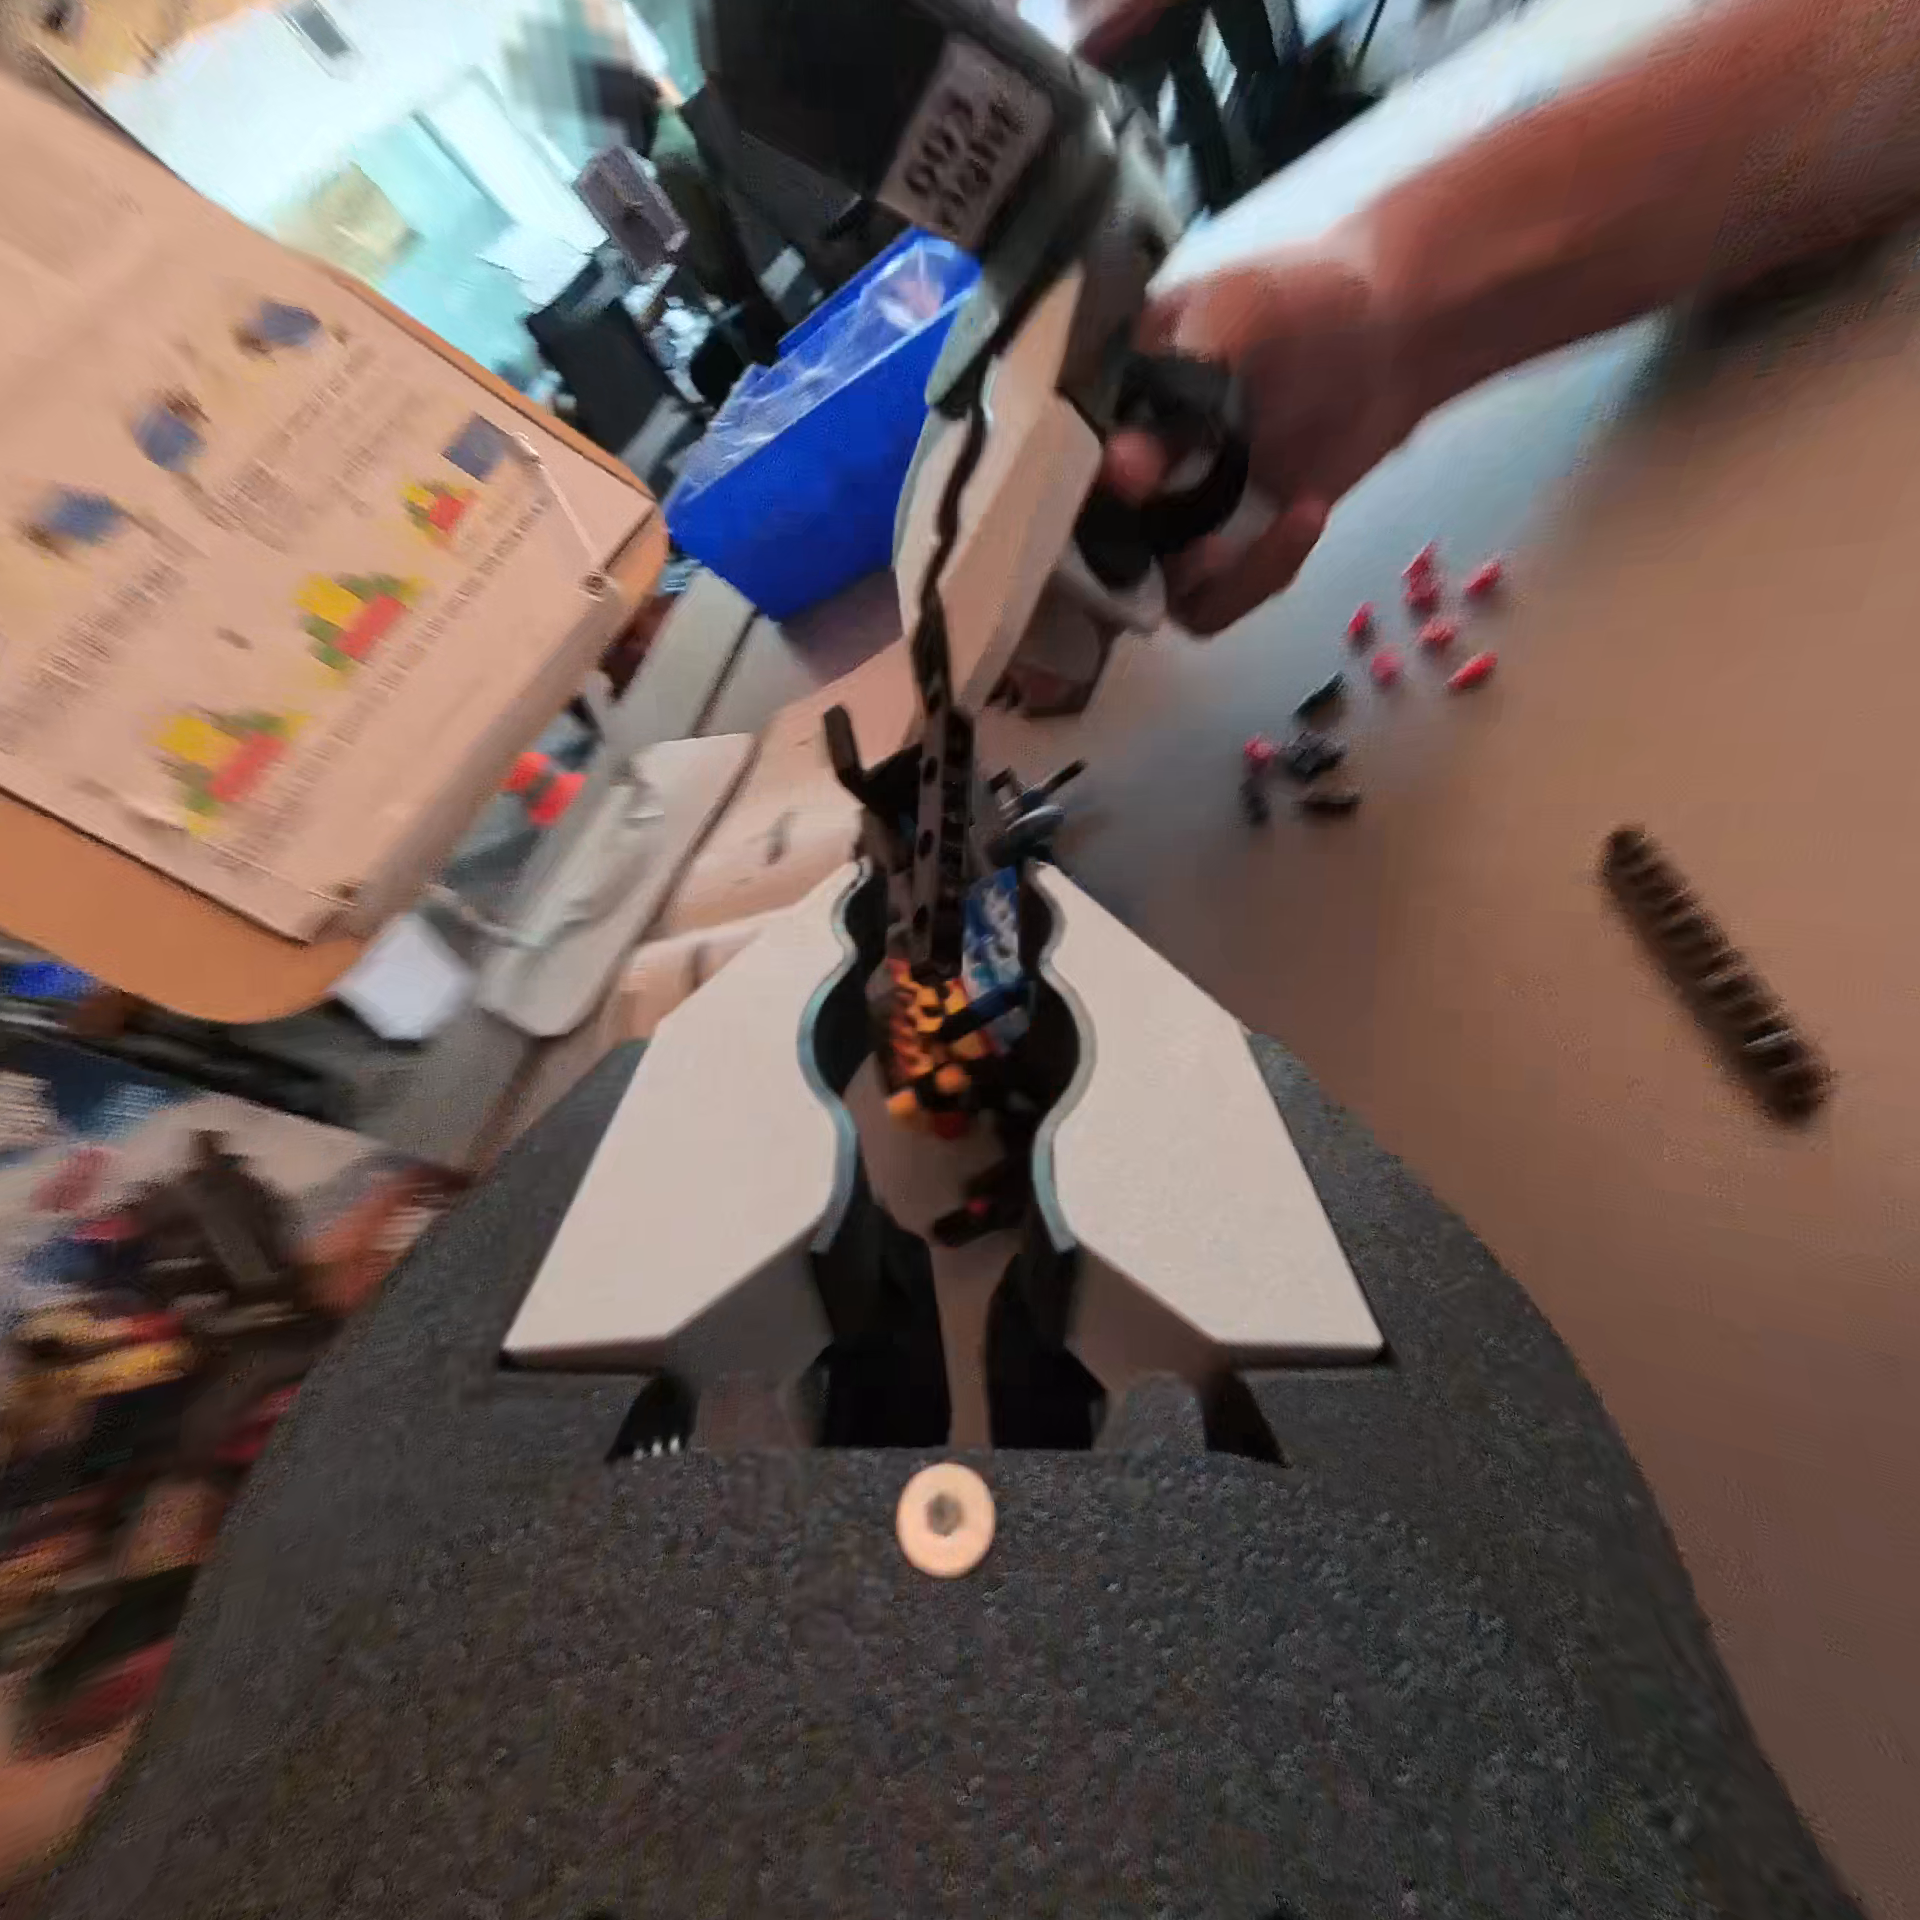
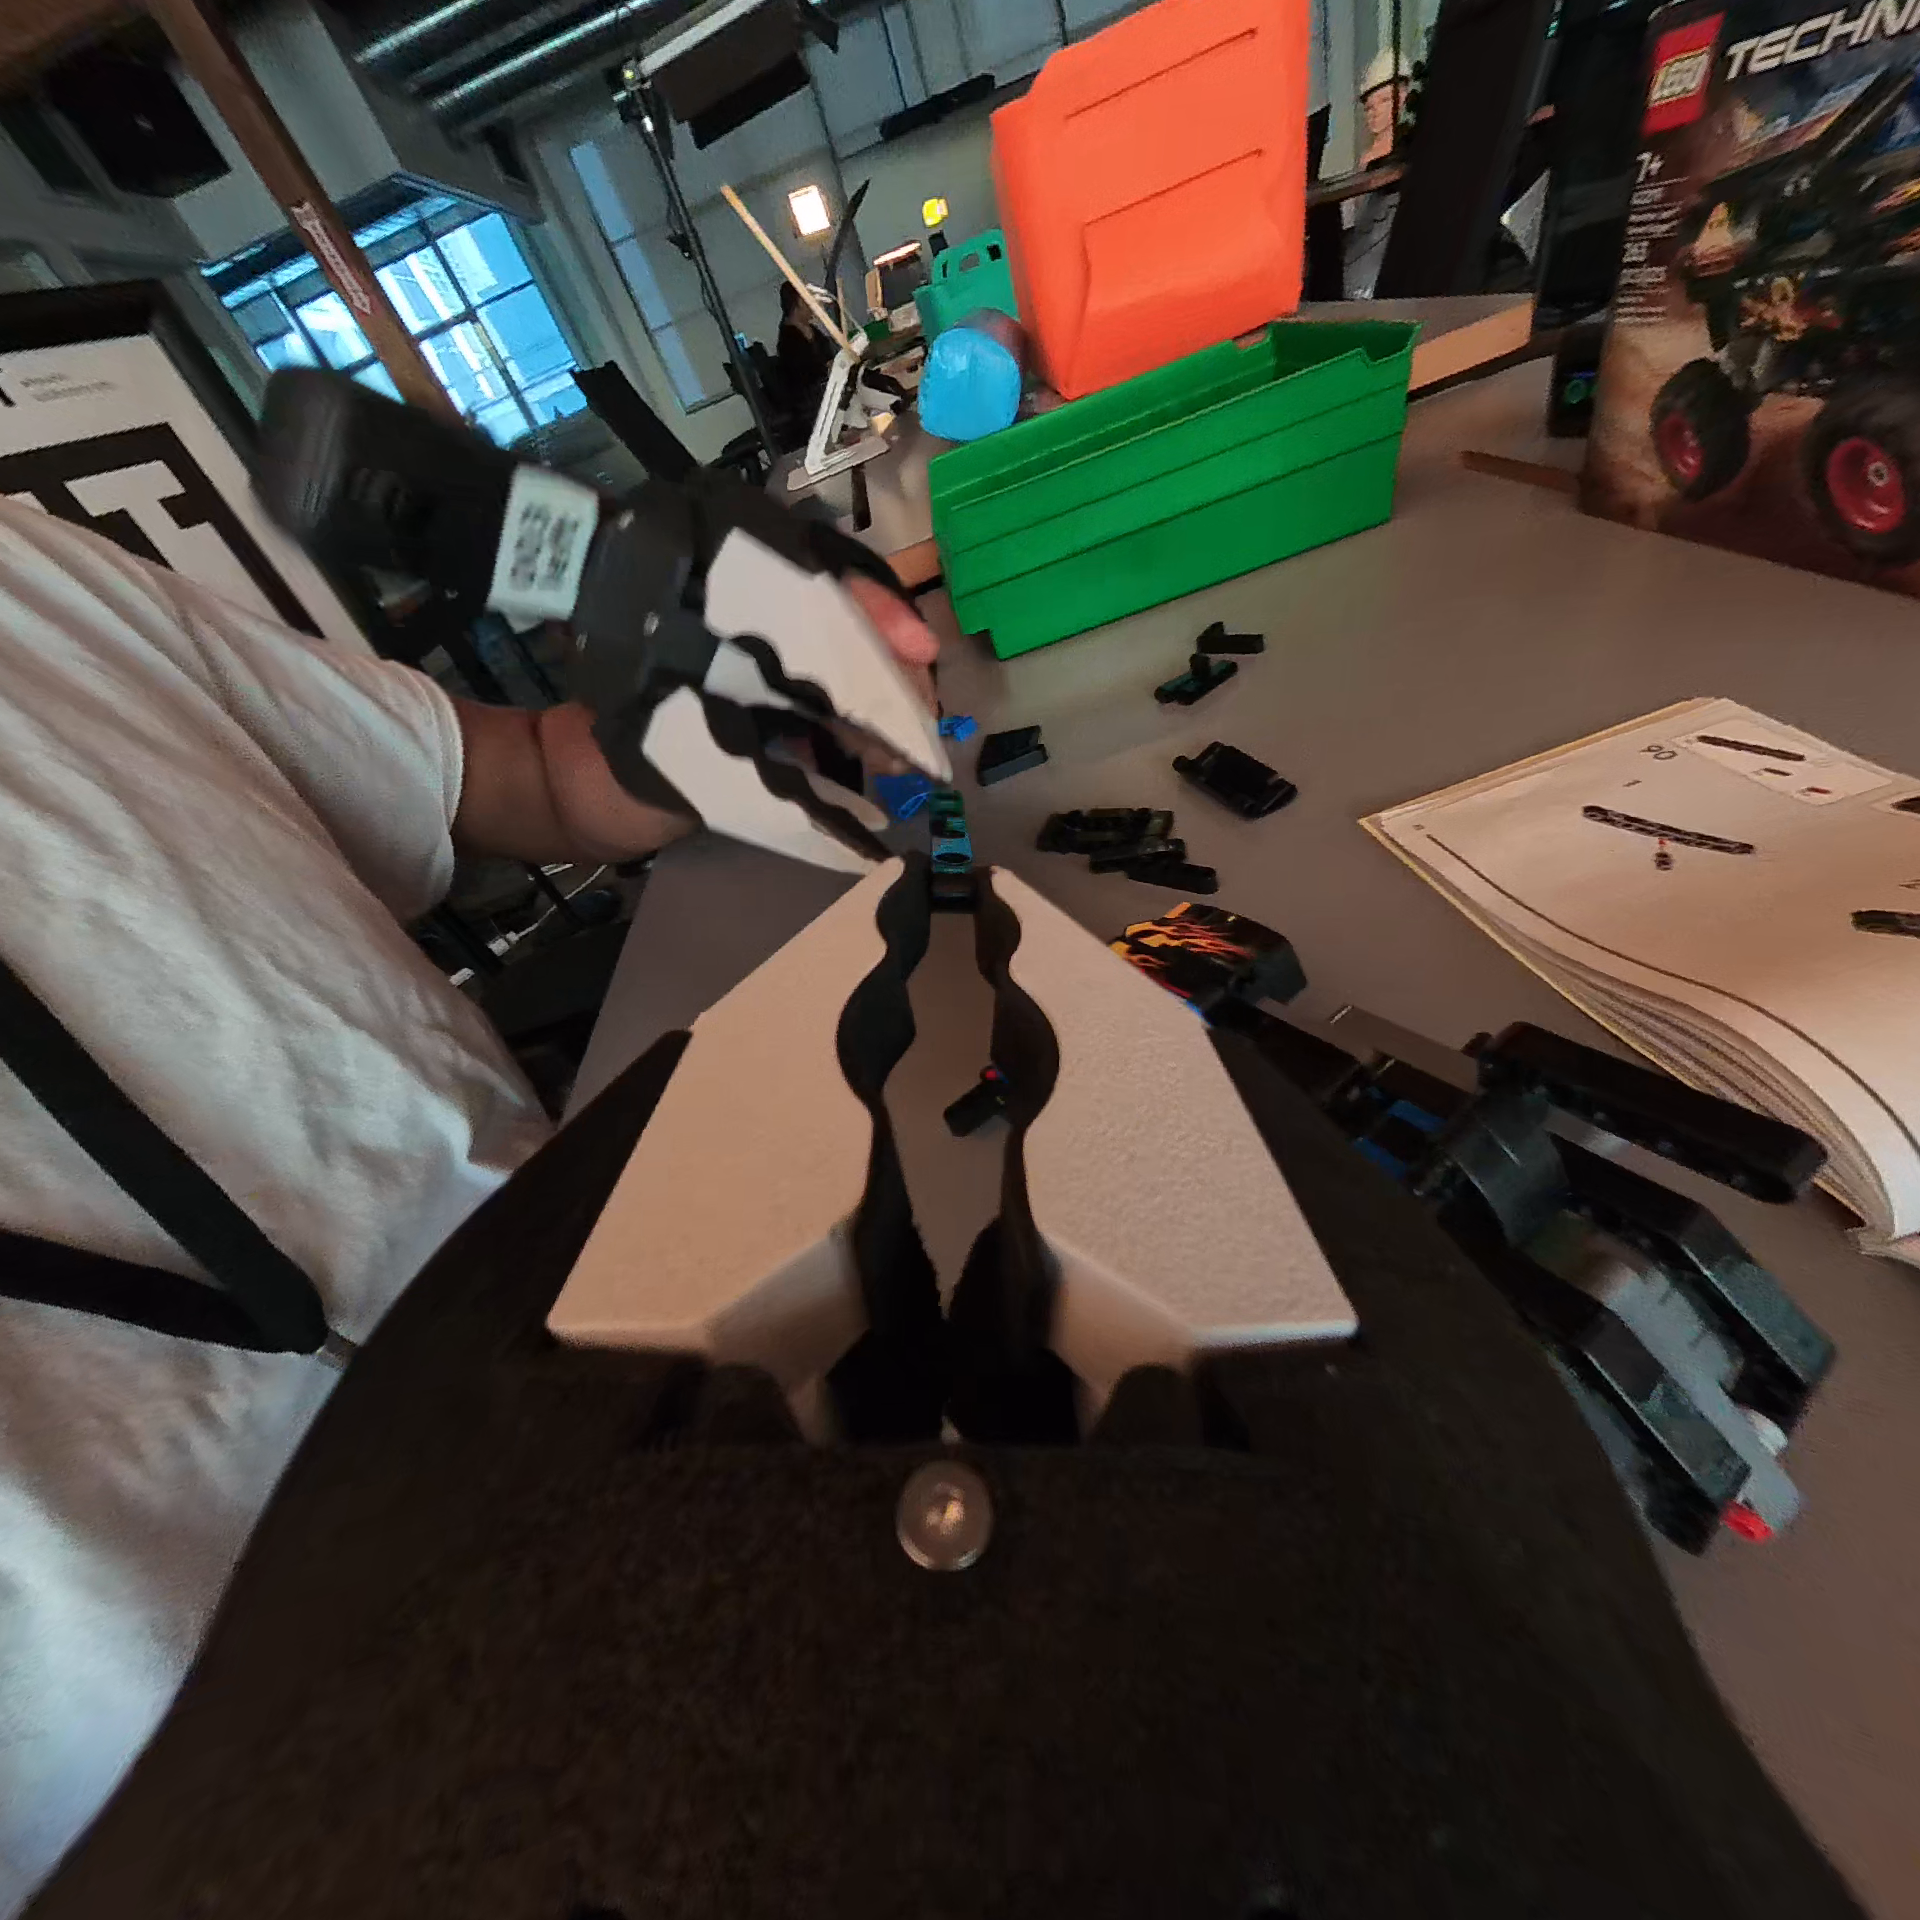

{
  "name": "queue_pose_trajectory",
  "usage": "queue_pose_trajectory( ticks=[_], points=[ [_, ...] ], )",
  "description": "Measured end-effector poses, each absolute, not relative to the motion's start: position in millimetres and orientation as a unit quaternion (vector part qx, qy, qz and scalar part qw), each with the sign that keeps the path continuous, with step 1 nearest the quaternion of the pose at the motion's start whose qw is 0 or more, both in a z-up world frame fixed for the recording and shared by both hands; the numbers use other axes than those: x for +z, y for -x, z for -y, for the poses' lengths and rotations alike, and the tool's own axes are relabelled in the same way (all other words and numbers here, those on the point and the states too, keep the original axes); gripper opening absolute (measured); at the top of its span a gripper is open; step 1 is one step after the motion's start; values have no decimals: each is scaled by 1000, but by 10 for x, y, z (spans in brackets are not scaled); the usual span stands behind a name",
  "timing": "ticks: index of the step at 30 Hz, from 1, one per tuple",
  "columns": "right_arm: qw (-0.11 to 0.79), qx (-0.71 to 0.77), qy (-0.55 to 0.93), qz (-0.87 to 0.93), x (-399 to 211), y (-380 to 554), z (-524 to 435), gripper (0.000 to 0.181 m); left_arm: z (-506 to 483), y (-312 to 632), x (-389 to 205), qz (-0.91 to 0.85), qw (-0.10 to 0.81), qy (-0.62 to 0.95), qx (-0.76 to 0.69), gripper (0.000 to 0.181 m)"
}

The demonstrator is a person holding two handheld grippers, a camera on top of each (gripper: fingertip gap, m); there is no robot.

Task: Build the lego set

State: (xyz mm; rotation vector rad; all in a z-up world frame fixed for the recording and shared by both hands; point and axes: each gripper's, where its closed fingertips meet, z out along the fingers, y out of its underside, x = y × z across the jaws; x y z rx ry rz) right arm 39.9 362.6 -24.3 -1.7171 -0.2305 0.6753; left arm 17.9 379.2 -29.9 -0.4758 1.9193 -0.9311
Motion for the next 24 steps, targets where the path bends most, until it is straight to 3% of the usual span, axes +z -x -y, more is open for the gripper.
queue_pose_trajectory(
  ticks=[3,6,18,24],
  points=[
    [598,272,745,119,-261,-387,-3607,7,-3738,-116,-344,-784,295,268,-476,33],
    [589,246,753,161,-287,-296,-3587,7,-3743,-66,-464,-810,186,298,-470,39],
    [579,201,764,202,-285,-180,-3544,7,-3650,-68,-585,-898,103,271,-331,8],
    [570,206,770,198,-330,-196,-3538,7,-3647,-85,-646,-899,111,275,-323,7]
  ],
)
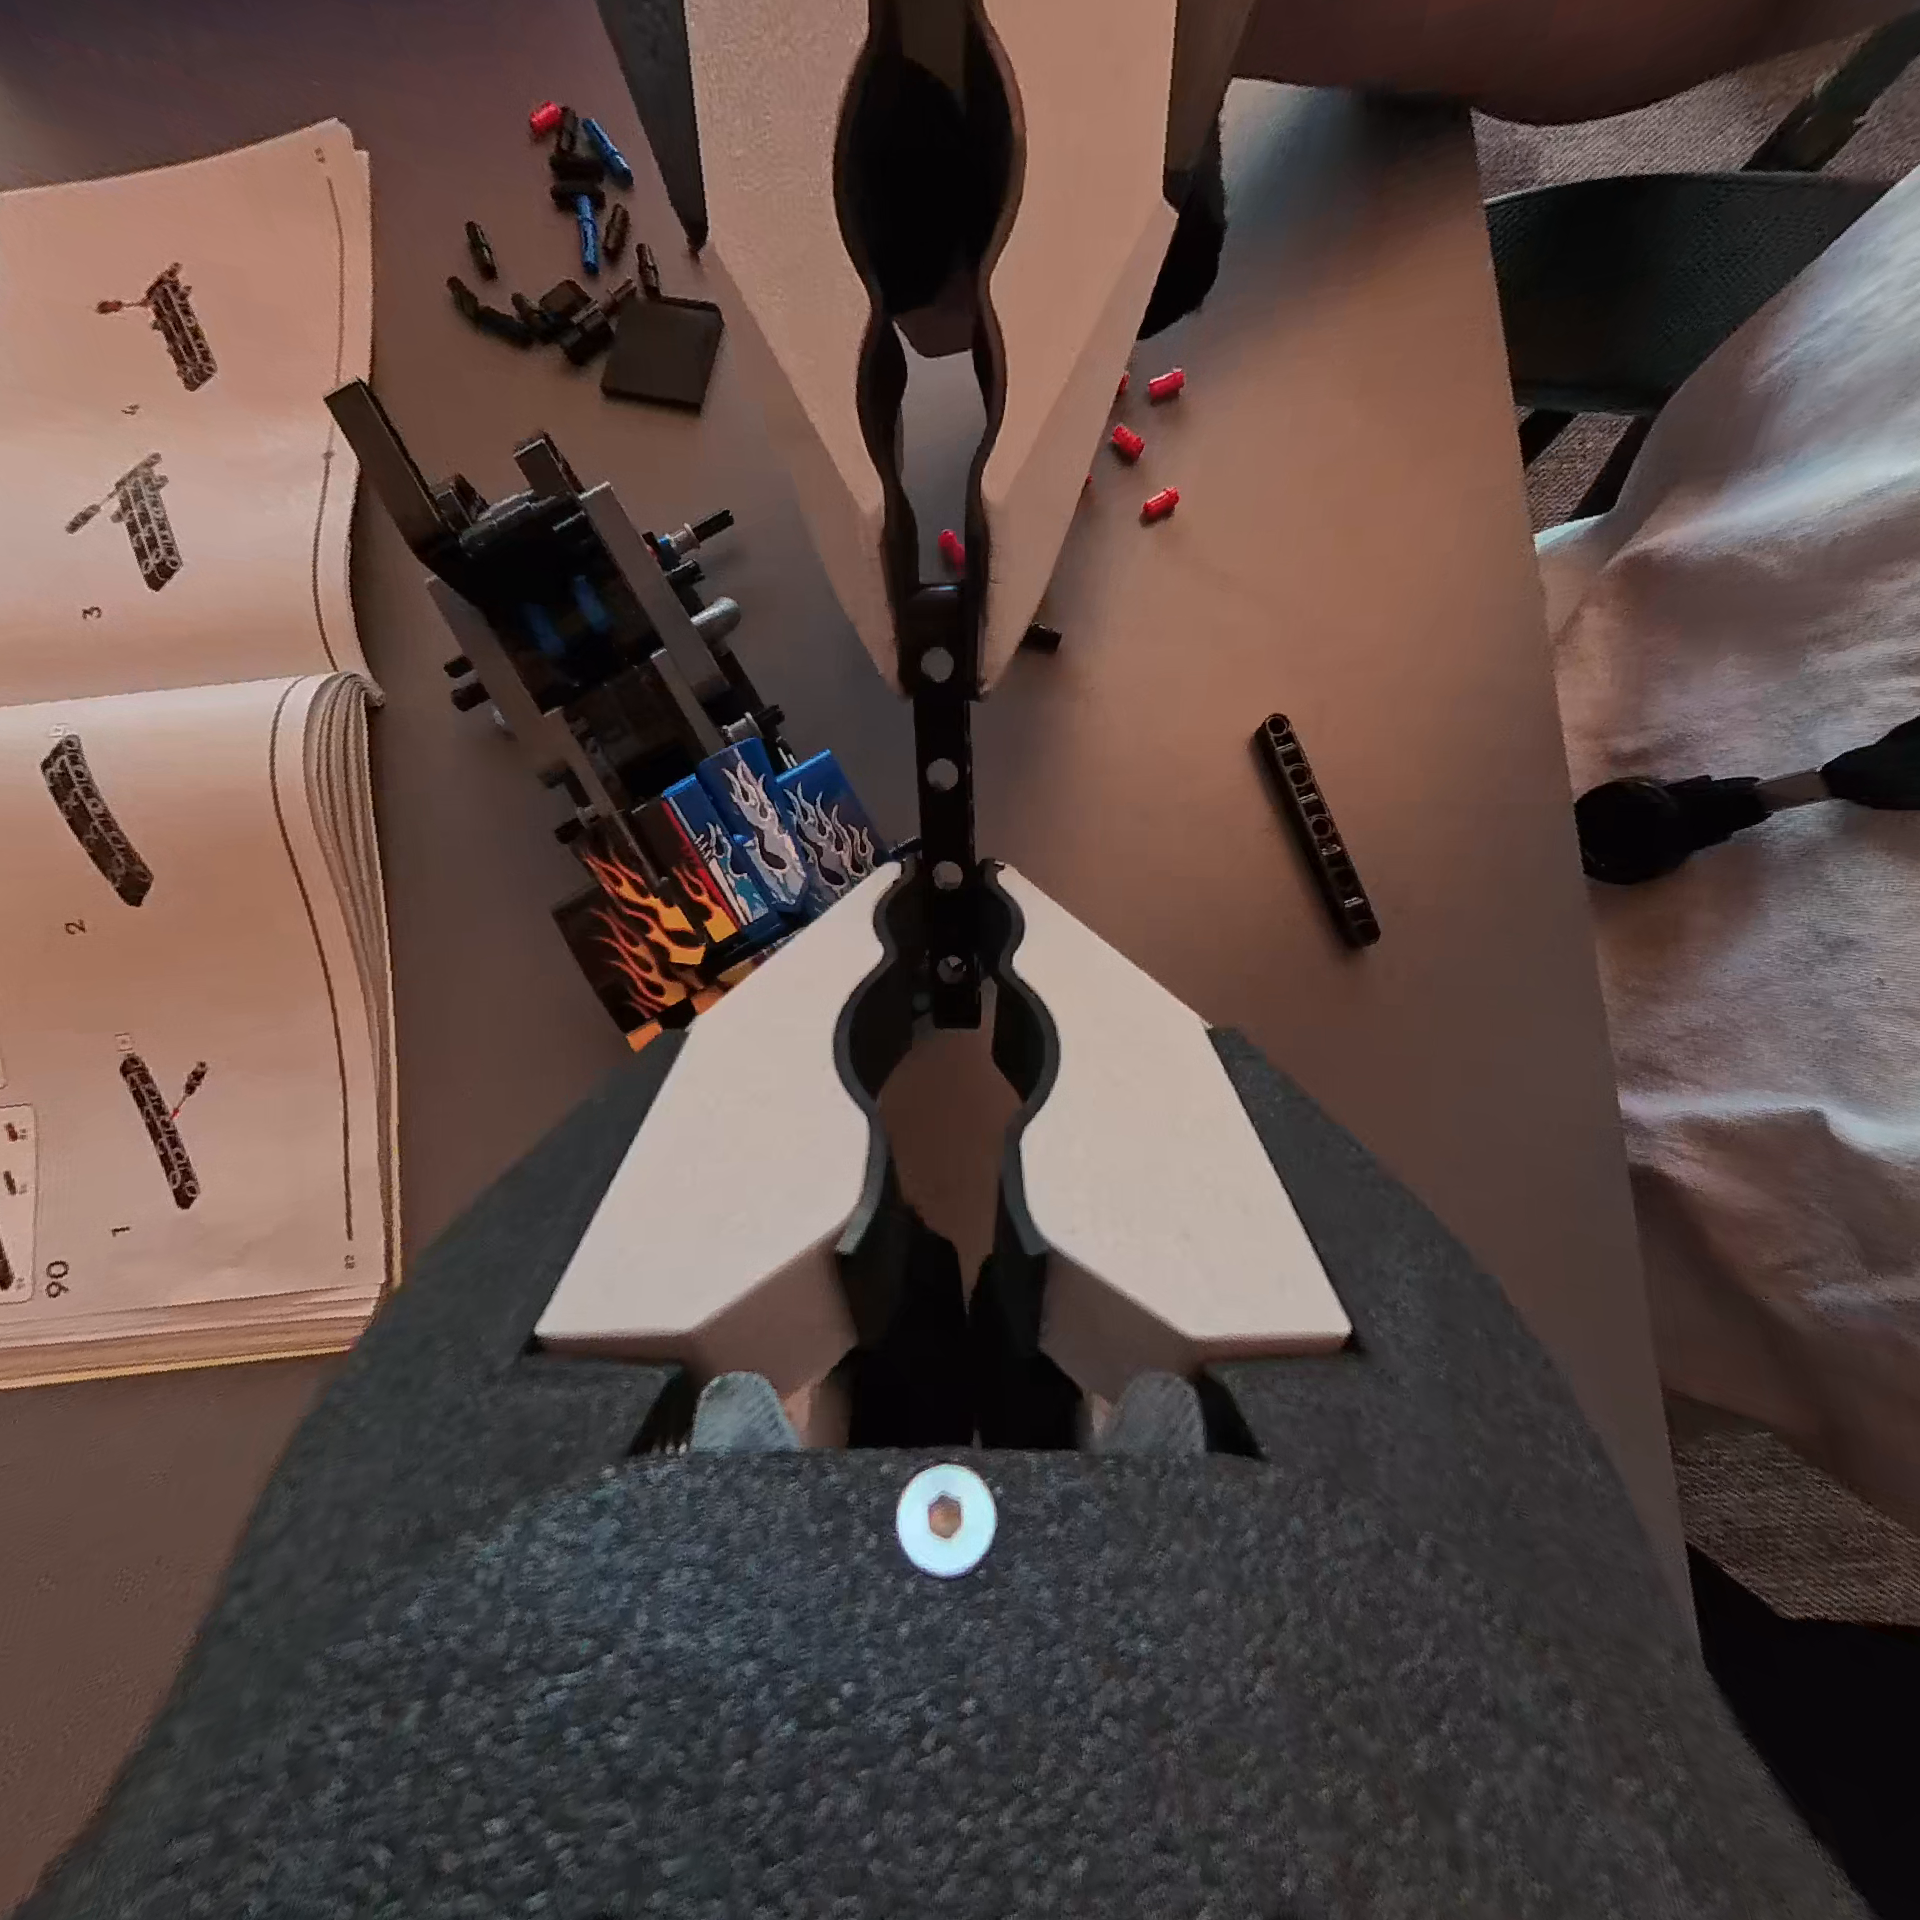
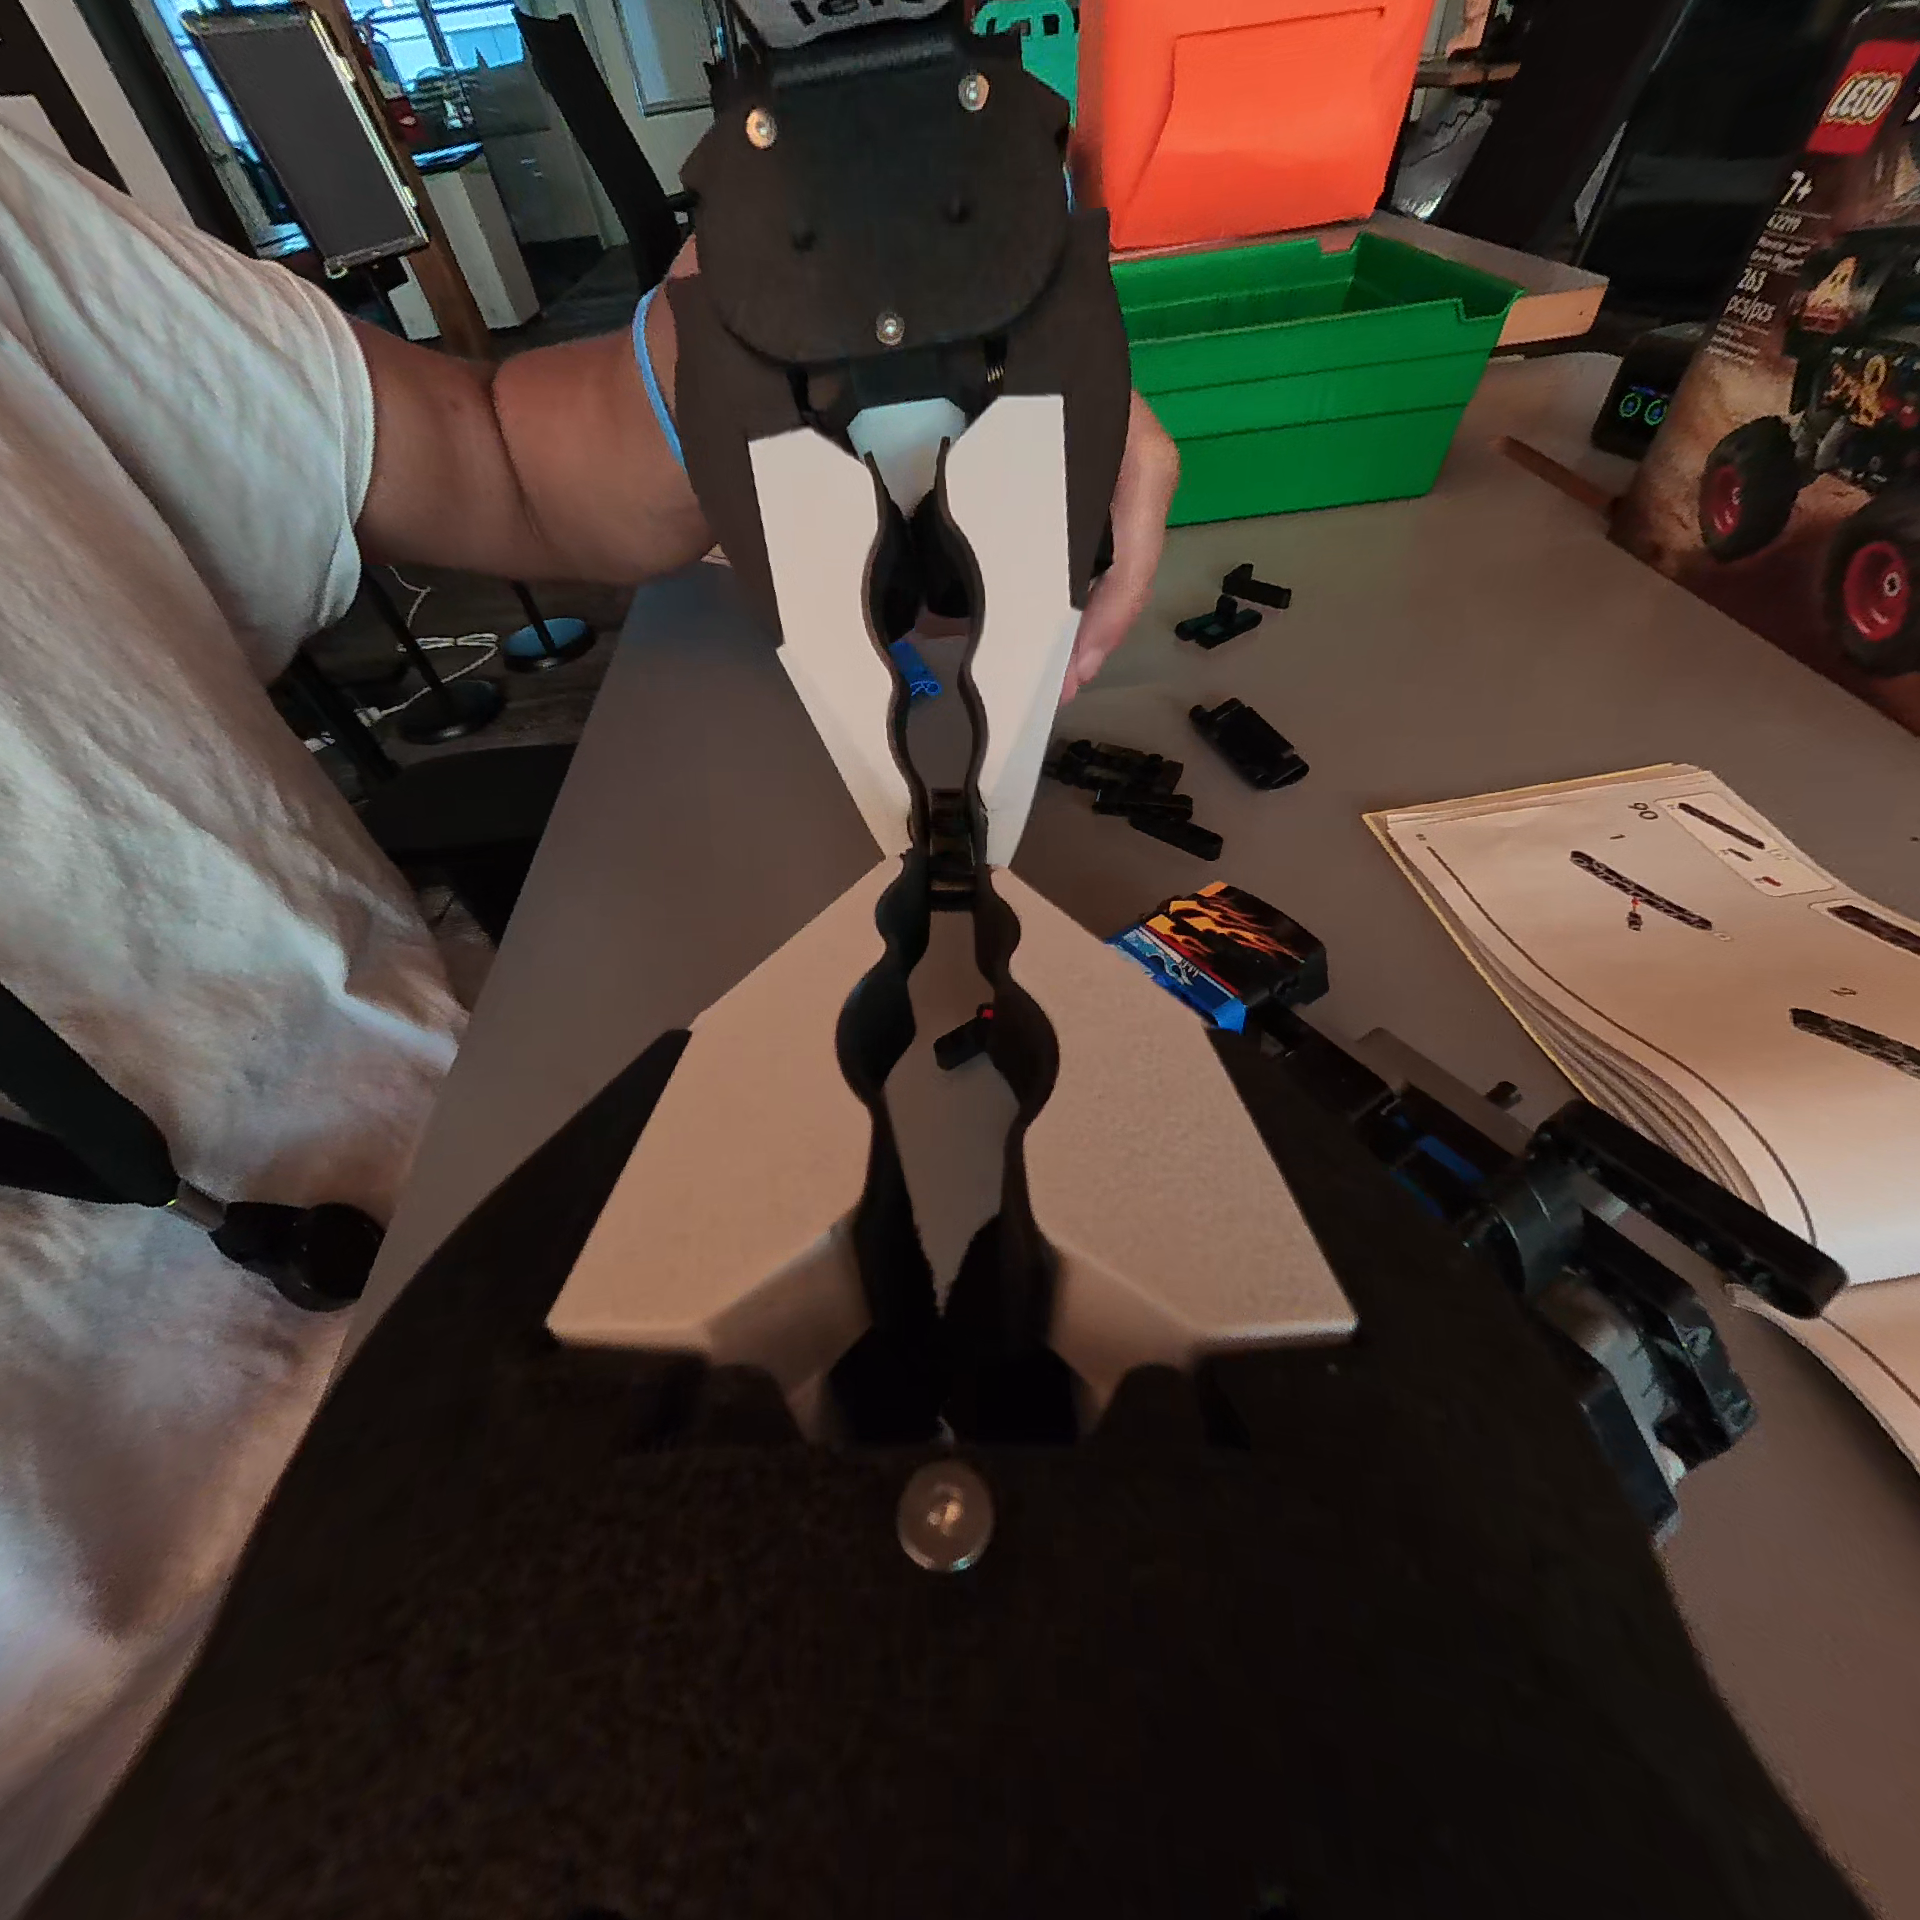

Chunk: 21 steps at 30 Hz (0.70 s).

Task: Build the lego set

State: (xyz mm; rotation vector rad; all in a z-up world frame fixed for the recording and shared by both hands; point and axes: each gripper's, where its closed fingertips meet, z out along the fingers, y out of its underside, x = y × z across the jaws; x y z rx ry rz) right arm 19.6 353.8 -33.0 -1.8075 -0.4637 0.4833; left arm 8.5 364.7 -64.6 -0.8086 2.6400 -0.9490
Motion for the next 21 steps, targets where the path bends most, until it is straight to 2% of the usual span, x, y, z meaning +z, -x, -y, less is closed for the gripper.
queue_pose_trajectory(
  ticks=[5,9,17,19,21],
  points=[
    [566,209,773,196,-343,-195,-3532,7,-3631,-90,-651,-890,103,290,-336,7],
    [582,210,766,175,-245,-253,-3532,8,-3587,-126,-526,-847,72,331,-410,7],
    [603,224,753,138,-83,-322,-3551,29,-3526,-119,-331,-748,-6,383,-542,6],
    [604,255,744,126,-49,-237,-3597,29,-3492,-123,-337,-734,-15,390,-556,7],
    [604,271,740,117,-36,-187,-3641,21,-3473,-130,-352,-728,-14,392,-562,7]
  ],
)
